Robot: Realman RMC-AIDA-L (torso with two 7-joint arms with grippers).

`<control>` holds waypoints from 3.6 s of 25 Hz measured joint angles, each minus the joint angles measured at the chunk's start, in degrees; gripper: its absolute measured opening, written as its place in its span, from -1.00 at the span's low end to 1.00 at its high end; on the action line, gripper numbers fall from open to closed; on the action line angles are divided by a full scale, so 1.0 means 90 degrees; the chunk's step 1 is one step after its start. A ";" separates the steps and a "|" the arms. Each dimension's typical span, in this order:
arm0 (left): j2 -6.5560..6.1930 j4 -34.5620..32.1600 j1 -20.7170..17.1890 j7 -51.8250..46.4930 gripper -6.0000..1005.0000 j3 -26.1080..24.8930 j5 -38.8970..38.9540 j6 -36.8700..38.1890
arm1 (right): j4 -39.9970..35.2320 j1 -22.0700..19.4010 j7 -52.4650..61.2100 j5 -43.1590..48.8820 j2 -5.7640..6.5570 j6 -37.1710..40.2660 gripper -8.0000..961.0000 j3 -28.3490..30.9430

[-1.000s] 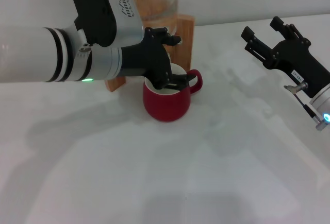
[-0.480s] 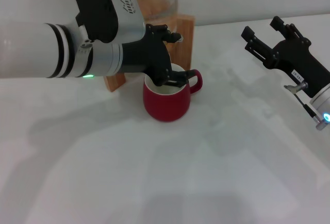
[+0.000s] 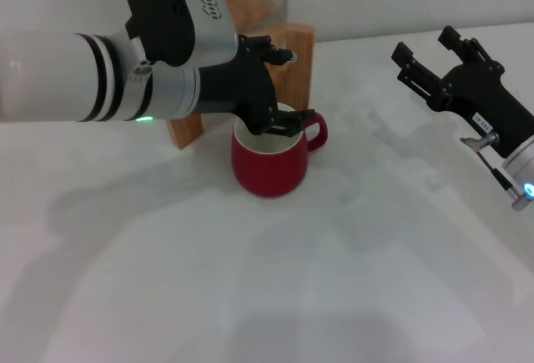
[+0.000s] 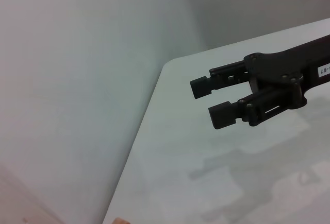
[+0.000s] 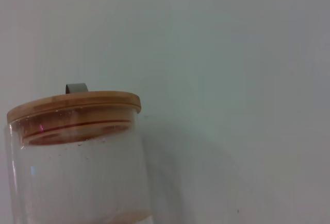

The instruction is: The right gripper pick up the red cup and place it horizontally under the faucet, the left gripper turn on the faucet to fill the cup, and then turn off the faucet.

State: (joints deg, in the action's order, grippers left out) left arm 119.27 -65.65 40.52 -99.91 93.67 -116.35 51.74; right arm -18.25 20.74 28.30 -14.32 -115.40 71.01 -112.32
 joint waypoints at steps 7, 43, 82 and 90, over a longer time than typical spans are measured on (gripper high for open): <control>0.0000 0.0000 0.0010 0.0015 0.67 0.0002 -0.0037 -0.0070 | 0.0000 0.0000 0.0000 -0.0001 0.0000 0.0000 0.82 0.0000; 0.0014 0.0169 0.0090 0.0115 0.67 0.0058 -0.0158 -0.0419 | -0.0017 -0.0001 0.0000 -0.0001 0.0000 0.0000 0.82 0.0000; 0.0038 -0.2279 -0.3293 0.0045 0.67 0.0860 0.1096 -0.1072 | 0.0042 -0.0179 0.0006 0.0040 -0.0010 0.0230 0.82 -0.0087; 0.0017 -0.2548 -0.4604 0.0293 0.67 0.1043 0.1564 -0.1749 | 0.0054 -0.0262 -0.0008 0.0039 -0.0009 0.0242 0.82 -0.0138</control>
State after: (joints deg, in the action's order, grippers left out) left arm 119.42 -88.58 -0.92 -97.27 103.06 -102.27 36.00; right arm -17.76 18.39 28.22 -13.96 -115.48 73.19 -113.56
